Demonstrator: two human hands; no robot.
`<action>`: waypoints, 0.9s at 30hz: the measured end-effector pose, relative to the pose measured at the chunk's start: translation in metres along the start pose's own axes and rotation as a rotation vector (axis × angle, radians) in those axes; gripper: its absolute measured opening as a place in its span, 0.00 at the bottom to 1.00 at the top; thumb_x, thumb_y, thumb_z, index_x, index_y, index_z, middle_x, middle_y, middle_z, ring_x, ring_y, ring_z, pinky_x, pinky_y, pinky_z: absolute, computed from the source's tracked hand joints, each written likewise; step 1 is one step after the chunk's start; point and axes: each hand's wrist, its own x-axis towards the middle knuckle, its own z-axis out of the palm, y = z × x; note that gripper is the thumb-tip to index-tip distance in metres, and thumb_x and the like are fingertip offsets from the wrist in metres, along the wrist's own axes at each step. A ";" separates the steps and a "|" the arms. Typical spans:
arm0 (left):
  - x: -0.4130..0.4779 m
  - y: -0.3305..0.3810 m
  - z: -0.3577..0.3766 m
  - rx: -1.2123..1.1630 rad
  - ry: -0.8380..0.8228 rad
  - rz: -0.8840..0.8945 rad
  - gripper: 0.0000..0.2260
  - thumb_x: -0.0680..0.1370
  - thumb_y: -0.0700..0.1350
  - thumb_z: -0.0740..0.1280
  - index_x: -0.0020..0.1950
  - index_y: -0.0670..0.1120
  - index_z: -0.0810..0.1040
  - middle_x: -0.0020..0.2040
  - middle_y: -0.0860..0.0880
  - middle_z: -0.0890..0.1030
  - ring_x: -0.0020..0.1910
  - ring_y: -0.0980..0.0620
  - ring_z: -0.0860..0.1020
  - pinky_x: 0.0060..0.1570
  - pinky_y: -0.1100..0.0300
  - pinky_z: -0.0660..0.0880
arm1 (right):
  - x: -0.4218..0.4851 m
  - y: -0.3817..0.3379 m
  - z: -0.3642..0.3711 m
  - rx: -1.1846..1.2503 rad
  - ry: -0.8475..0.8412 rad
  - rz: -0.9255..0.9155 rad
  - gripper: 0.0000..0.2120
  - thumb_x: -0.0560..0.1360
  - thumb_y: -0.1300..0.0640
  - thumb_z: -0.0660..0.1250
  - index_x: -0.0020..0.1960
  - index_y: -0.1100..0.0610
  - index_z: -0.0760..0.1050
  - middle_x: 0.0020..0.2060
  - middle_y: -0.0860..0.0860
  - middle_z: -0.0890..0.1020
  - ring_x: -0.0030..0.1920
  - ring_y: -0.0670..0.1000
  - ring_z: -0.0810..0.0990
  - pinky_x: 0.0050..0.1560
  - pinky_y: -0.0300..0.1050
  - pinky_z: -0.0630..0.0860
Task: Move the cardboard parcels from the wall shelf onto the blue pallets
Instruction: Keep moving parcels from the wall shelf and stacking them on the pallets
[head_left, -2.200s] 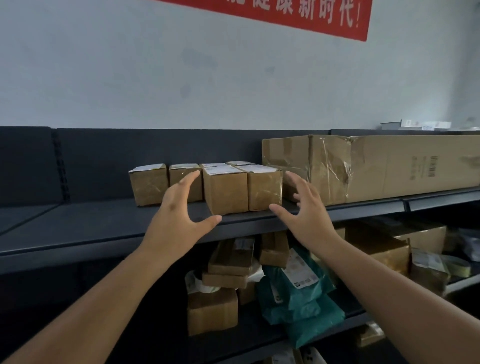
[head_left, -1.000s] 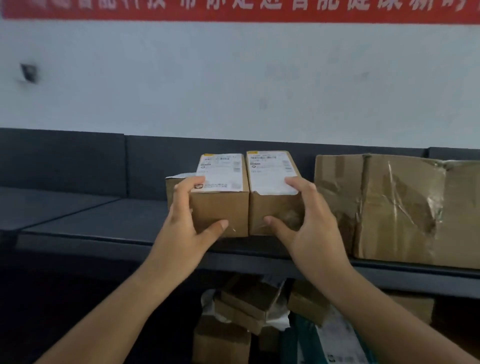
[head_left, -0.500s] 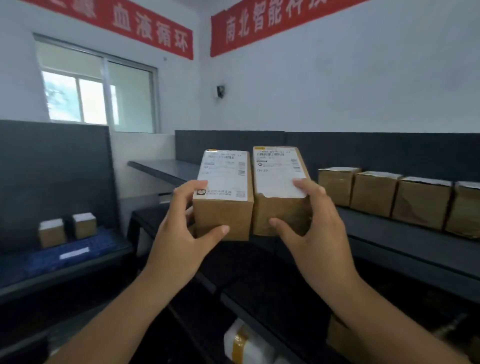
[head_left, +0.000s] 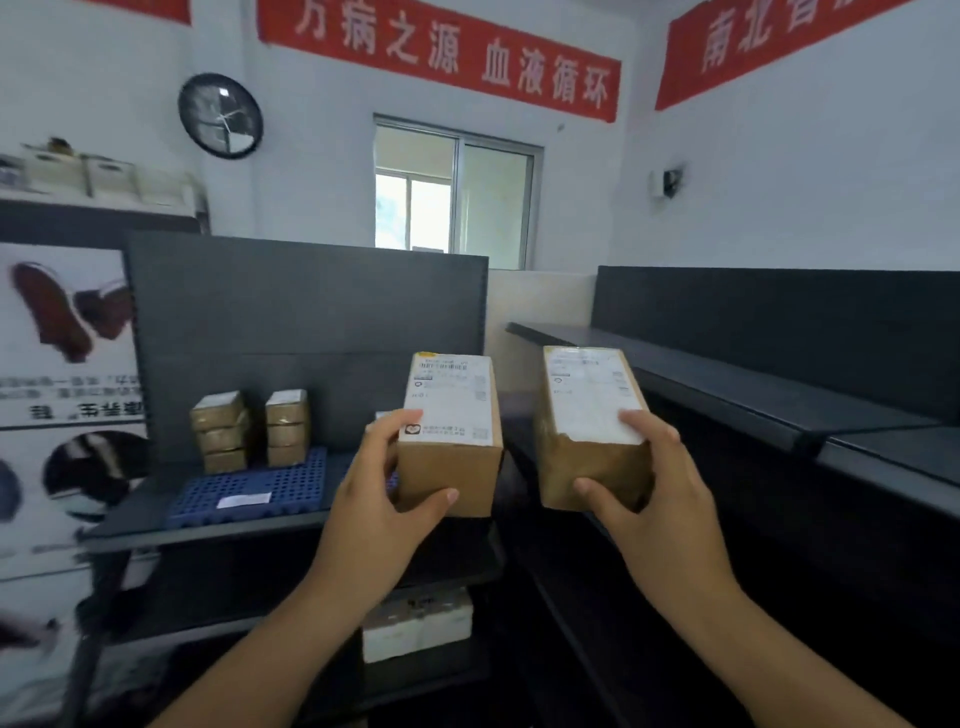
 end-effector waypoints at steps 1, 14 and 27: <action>0.006 -0.012 -0.012 0.005 0.016 -0.005 0.32 0.71 0.40 0.76 0.63 0.67 0.67 0.63 0.68 0.71 0.62 0.62 0.75 0.58 0.56 0.78 | 0.004 0.001 0.017 0.012 -0.012 0.002 0.32 0.69 0.54 0.76 0.65 0.37 0.64 0.62 0.41 0.69 0.60 0.43 0.71 0.58 0.41 0.73; 0.082 -0.135 -0.063 0.128 0.102 -0.131 0.33 0.71 0.40 0.77 0.64 0.68 0.65 0.60 0.72 0.67 0.57 0.70 0.70 0.50 0.70 0.74 | 0.081 0.061 0.170 0.111 -0.126 0.105 0.32 0.70 0.56 0.76 0.67 0.41 0.64 0.62 0.40 0.67 0.59 0.41 0.68 0.50 0.26 0.67; 0.201 -0.260 0.004 0.195 0.167 -0.228 0.34 0.71 0.41 0.76 0.63 0.70 0.65 0.63 0.66 0.69 0.61 0.61 0.72 0.48 0.72 0.75 | 0.213 0.202 0.288 0.293 -0.210 0.055 0.32 0.70 0.56 0.76 0.63 0.36 0.62 0.62 0.40 0.66 0.59 0.43 0.69 0.56 0.42 0.76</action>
